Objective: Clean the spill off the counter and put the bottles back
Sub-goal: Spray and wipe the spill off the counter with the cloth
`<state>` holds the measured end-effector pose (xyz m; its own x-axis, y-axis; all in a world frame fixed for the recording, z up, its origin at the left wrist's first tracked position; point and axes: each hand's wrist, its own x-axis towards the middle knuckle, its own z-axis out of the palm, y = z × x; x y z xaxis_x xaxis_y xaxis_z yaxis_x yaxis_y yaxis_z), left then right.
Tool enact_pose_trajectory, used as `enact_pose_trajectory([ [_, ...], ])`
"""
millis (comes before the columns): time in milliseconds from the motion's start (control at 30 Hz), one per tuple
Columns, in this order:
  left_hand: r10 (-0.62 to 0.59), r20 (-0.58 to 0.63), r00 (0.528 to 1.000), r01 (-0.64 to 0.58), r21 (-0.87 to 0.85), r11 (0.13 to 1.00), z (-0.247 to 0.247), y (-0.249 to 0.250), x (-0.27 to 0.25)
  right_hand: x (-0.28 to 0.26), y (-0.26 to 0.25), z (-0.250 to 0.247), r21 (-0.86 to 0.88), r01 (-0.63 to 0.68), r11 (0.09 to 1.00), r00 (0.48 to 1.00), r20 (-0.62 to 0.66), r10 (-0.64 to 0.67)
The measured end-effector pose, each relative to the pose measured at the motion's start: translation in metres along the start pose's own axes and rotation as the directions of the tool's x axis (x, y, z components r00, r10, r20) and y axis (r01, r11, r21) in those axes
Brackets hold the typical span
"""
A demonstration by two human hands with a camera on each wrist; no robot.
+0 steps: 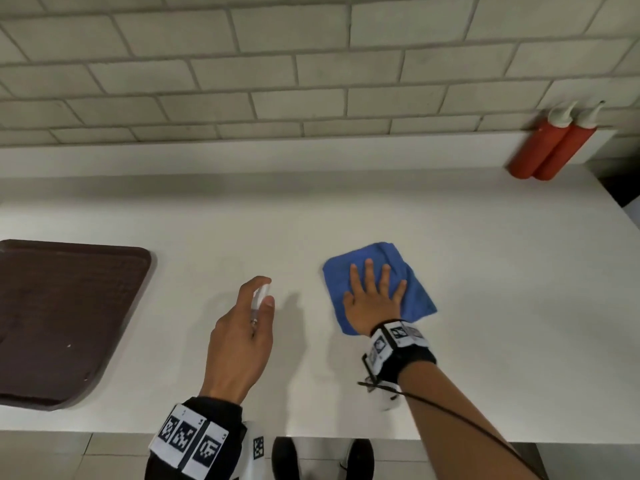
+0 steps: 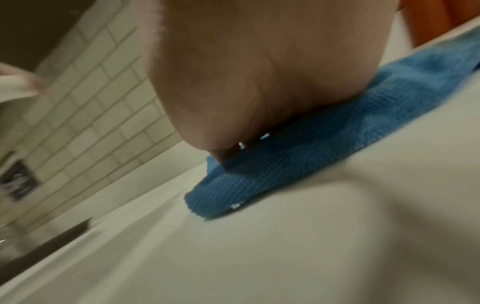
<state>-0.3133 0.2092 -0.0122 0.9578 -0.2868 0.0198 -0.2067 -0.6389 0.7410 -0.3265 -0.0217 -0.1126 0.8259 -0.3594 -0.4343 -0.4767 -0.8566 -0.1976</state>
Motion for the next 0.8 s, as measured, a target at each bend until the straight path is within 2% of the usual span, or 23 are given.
enact_pose_trajectory([
  [133,-0.027,-0.007,1.000,0.027,-0.010,1.000,0.009,0.007,0.000,-0.039,-0.032,0.025,-0.082,0.198,0.977,0.980,0.034,-0.195],
  [233,-0.044,-0.007,0.999,0.044,-0.014,0.999,0.008,0.009,-0.001,-0.059,-0.021,0.049,-0.102,0.278,0.955,0.959,-0.027,-0.282],
  [433,-0.069,-0.049,0.996,0.069,-0.014,0.998,-0.002,0.004,-0.003,-0.012,-0.004,0.006,-0.083,0.236,0.968,0.971,-0.012,-0.237],
  [533,-0.071,-0.074,0.995,0.070,-0.011,0.997,-0.009,0.000,-0.004,0.028,-0.009,-0.016,-0.043,0.123,0.991,0.992,-0.032,-0.125],
  [600,-0.080,-0.091,0.993,0.080,-0.011,0.997,-0.013,-0.006,-0.004,0.050,-0.029,-0.025,-0.035,0.084,0.996,0.996,0.010,-0.084],
  [700,-0.098,-0.098,0.990,0.097,-0.016,0.995,-0.018,-0.014,-0.001,0.060,-0.073,-0.023,-0.048,0.120,0.992,0.992,0.037,-0.118],
  [800,-0.106,-0.093,0.990,0.104,-0.023,0.994,-0.023,-0.021,0.009,0.041,-0.101,-0.004,-0.101,0.244,0.964,0.969,0.070,-0.238],
])
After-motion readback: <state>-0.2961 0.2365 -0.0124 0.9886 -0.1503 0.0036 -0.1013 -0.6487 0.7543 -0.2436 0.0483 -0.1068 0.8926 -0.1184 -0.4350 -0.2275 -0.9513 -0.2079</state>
